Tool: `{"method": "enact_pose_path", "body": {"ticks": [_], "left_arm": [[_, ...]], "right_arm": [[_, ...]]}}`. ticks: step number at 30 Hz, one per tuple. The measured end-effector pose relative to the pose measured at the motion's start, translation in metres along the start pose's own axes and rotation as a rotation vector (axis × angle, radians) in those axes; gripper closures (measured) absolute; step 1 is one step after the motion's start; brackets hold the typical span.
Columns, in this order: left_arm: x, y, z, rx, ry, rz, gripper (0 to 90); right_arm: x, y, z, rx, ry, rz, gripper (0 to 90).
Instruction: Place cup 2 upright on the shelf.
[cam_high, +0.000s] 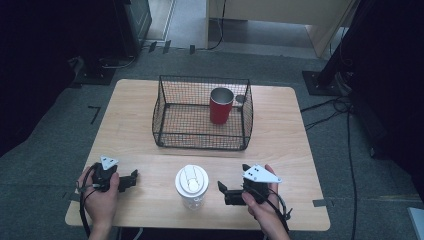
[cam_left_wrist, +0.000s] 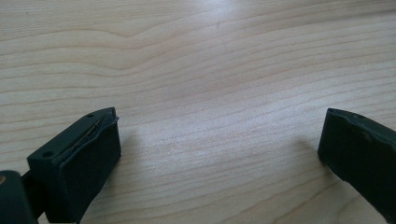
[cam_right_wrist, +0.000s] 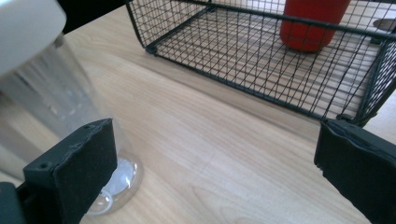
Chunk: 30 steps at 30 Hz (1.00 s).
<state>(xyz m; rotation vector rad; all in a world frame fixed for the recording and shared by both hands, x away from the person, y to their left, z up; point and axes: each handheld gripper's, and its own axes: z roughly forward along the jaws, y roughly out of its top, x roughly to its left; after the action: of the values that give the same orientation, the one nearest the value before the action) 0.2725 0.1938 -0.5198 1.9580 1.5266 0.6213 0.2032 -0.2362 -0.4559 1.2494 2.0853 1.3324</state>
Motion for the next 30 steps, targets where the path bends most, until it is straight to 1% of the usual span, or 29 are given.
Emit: {"method": "enact_pose_path", "body": {"ticks": [4,8,9,12,14,18,20,25,30], "left_arm": [[0.000,0.000,0.000,-0.002,0.000,-0.002,0.0],[0.000,0.000,0.000,0.000,0.000,0.000,0.0],[0.000,0.000,0.000,0.001,0.000,0.000,0.0],[0.000,0.000,0.000,0.001,0.000,0.001,0.0],[0.000,0.000,0.000,0.001,0.000,0.000,0.0],[0.000,0.000,0.000,0.001,0.000,0.000,0.0],[0.000,0.000,0.000,0.000,0.000,0.000,0.0],[0.000,0.000,0.000,0.000,-0.001,0.000,0.0],[0.000,0.000,0.000,0.000,-0.001,0.000,0.0]], "right_arm": [[0.003,-0.004,-0.002,0.000,0.018,0.002,0.0],[0.007,-0.005,-0.003,-0.001,0.032,-0.011,0.0],[0.008,-0.006,-0.003,0.002,0.035,-0.008,0.0],[0.011,-0.006,-0.003,0.004,0.050,-0.023,0.0],[0.014,-0.006,-0.002,0.008,0.066,-0.035,0.0],[0.019,-0.005,-0.002,0.007,0.102,-0.046,0.0],[0.021,-0.004,-0.002,0.007,0.109,-0.056,0.0],[0.025,-0.003,0.000,0.011,0.123,-0.063,0.0],[0.028,-0.002,0.003,0.007,0.139,-0.058,0.0]]}}
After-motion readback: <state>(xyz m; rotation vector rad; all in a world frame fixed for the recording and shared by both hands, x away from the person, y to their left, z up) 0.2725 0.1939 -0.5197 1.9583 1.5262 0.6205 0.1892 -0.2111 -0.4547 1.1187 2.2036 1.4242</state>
